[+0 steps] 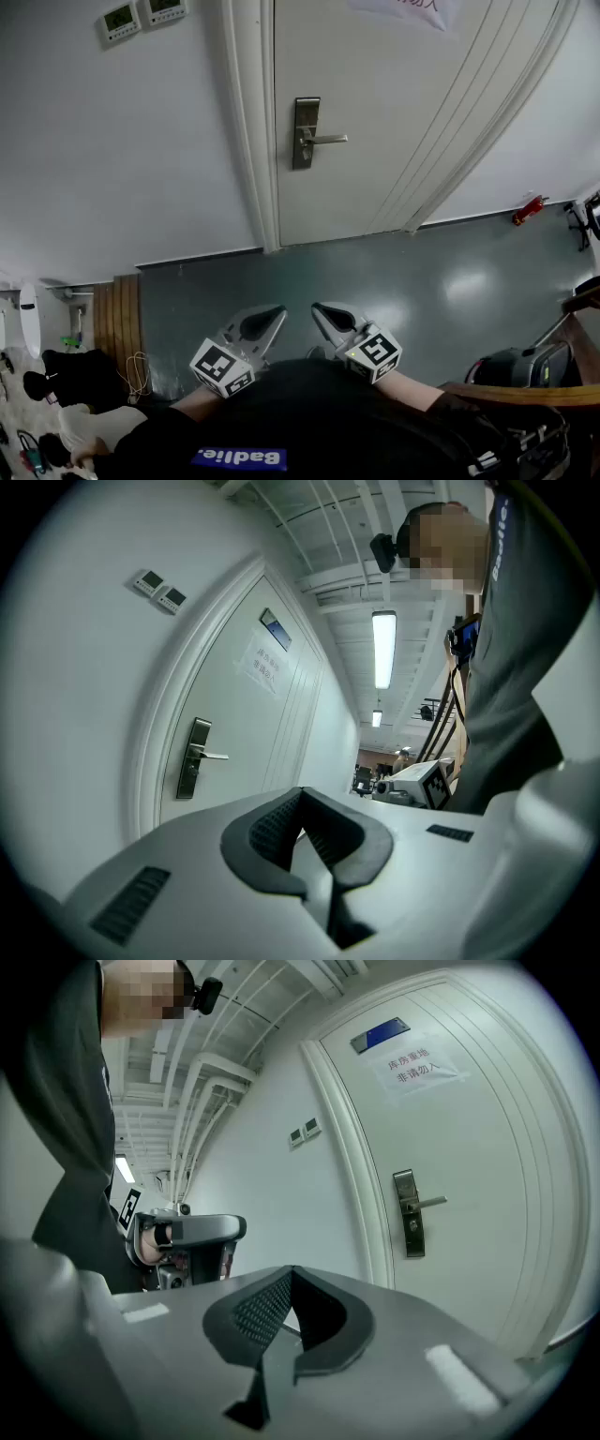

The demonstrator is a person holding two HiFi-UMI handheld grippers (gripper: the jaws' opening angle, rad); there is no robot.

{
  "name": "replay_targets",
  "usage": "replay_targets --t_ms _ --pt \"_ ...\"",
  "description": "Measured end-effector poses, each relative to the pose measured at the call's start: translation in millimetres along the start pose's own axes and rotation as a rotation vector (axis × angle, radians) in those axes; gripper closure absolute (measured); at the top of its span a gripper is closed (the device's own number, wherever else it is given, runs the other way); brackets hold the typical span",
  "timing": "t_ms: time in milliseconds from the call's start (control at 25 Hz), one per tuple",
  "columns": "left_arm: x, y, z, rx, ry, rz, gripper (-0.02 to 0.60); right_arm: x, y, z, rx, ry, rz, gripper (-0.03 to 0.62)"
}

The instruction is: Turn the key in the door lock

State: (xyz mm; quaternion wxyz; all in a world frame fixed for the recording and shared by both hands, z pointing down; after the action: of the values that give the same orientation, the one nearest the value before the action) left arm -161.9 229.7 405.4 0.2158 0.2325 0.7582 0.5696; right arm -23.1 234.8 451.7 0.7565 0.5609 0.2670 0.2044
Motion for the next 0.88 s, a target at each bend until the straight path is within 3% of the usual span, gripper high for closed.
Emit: replay_targets --t_ms 520,880 --pt "-11.4 2.0 -1.5 0.007 -0.010 -0.006 0.575 3.1 2.7 9.8 -0.013 0.006 0.005 0.594" --pt "-53.4 3.4 2.0 -0.057 -0.052 -0.036 0.575 23.1 -5.3 44.9 0.005 0.029 0.029 0.589"
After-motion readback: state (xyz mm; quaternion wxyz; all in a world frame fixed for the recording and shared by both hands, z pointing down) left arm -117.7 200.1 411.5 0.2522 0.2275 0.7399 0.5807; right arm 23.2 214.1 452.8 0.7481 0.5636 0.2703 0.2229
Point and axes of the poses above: the fingertips, and each gripper's own axes: x backward along the fingers, z to its right, y out of its underside, the point moved 5 cm from there along x, backward along the fingers, and after that the axes turned 3 degrees about -y, right-handed, at the moved point
